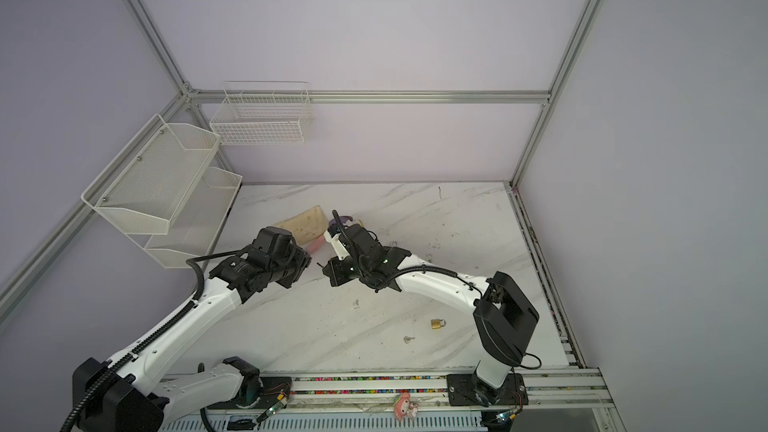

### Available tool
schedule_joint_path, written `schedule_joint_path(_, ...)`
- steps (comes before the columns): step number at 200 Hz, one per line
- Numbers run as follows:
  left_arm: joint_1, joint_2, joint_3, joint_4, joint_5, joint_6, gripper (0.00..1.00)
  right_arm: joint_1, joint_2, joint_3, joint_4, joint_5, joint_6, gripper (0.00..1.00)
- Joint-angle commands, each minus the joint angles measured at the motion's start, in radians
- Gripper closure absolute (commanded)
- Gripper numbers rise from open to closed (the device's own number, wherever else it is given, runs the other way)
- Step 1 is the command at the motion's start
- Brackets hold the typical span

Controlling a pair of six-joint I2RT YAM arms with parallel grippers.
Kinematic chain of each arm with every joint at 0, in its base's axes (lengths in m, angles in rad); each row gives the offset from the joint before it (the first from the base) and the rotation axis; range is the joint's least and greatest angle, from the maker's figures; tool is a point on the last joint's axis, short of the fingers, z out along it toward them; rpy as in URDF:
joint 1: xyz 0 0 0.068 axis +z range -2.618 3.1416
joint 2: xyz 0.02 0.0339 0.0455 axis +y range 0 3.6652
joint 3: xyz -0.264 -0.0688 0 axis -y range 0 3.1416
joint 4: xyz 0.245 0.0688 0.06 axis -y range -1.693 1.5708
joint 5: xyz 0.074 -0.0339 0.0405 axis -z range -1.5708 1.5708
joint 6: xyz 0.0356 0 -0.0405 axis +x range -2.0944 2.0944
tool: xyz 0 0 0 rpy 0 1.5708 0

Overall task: Unlock with the key
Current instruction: 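Hold the key in the padlock with the right gripper while the left holds the lock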

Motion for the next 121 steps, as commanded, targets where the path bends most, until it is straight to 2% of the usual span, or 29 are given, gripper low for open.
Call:
schedule_joint_path(1, 0.009, -0.012, -0.016, 0.048, 0.051, -0.017, 1.0, -0.002, 0.051, 0.064, -0.028, -0.045, 0.021, 1.0)
schedule_joint_path(48, 0.022, -0.018, -0.02, 0.056, 0.096, -0.03, 1.0, -0.013, 0.084, 0.121, -0.056, 0.012, 0.016, 1.0)
schedule_joint_path(121, 0.03, -0.035, -0.024, 0.061, 0.098, -0.039, 1.0, -0.013, 0.106, 0.136, -0.07, 0.076, 0.001, 1.0)
